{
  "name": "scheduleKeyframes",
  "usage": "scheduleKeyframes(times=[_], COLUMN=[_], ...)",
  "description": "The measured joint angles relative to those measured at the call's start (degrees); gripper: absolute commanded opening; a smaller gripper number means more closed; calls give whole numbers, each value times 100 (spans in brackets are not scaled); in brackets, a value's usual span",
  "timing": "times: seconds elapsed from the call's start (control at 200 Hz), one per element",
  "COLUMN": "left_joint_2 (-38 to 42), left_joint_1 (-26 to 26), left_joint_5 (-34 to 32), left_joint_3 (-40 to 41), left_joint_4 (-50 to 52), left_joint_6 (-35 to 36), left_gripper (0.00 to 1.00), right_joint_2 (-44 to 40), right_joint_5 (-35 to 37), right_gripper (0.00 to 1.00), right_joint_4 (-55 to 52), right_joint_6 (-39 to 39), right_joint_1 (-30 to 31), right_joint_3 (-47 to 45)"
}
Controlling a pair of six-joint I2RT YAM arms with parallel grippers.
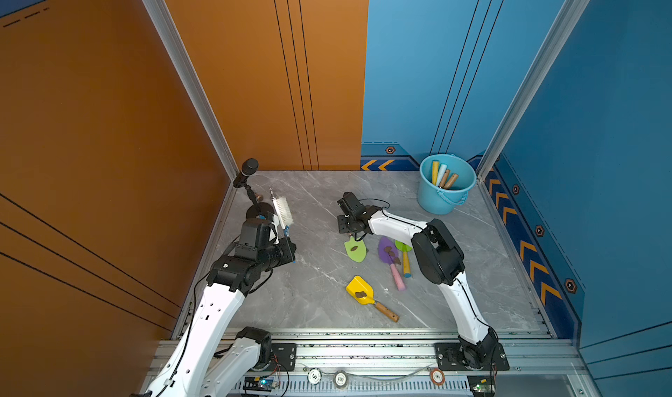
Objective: Brush the soil off the hand trowel and place it into the bucket
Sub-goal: Pick up the hand trowel from the center of the board.
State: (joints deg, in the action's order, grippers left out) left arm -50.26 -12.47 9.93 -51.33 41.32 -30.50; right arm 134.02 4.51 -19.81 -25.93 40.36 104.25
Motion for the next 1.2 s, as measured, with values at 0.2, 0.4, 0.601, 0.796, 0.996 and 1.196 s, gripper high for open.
scheduleKeyframes(times=[0.2, 0.4, 0.601, 0.796, 0.996, 1.196], left_joint_2=[-2, -7, -144, -332, -782, -1657], left_joint_1=[-92, -149, -186, -319, -625, -1462], left_joint_5=[-103, -170, -214, -210, -280, -647], left_joint_3=[0, 0, 0, 0, -2, -323], left_joint_4=[2, 0, -2, -63, -94, -83], left_joint_6=[-66, -70, -66, -28, 210, 660], left_gripper=[0, 1, 1, 1, 0, 0], right_joint_2=[387, 391, 376, 278, 142, -457], right_joint_5=[-4, -2, -4, -149, -164, -177], right_gripper=[48, 42, 32, 20, 15, 12], right_joint_4=[-319, -514, -575, -772, -861, -828], right_joint_6=[22, 44, 42, -15, -105, -221], right_joint_1=[-179, -243, -245, -256, -321, -568], right_joint_3=[632, 680, 678, 605, 503, 269])
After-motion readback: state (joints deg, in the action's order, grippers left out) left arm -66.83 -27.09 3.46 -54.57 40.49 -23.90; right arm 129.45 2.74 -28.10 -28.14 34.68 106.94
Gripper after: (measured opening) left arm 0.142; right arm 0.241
